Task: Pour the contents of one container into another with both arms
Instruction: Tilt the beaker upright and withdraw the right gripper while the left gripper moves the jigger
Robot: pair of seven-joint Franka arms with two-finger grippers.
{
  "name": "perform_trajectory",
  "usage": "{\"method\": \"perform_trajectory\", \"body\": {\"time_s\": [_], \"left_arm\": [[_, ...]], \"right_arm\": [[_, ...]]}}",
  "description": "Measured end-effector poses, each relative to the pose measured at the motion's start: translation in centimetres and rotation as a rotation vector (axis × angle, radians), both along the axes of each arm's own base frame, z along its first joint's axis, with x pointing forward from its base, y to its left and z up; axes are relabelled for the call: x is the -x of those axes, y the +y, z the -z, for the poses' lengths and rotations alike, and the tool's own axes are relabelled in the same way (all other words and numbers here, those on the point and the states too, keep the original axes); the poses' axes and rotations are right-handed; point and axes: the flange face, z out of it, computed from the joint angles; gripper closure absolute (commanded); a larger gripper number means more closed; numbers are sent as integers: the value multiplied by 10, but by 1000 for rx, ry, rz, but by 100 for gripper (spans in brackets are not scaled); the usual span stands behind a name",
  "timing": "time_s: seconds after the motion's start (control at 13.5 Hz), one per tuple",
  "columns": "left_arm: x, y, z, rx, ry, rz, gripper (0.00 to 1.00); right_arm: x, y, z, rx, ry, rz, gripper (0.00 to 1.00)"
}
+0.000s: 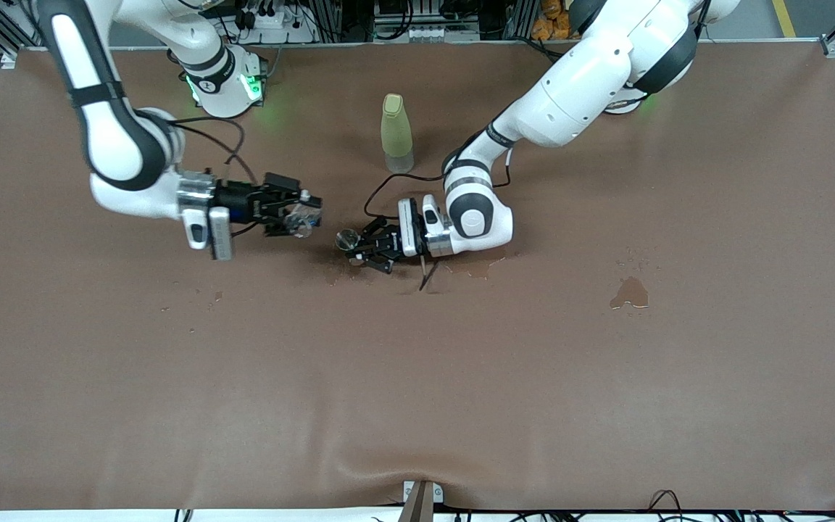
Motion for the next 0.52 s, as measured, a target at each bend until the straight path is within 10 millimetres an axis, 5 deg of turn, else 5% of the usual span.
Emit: {"method": "perform_trajectory", "body": {"time_s": [0.52], "left_arm": [[-11, 78, -46, 17, -1, -32, 100]], "right_arm": [[-31, -127, -36, 85, -487, -153, 100]]}}
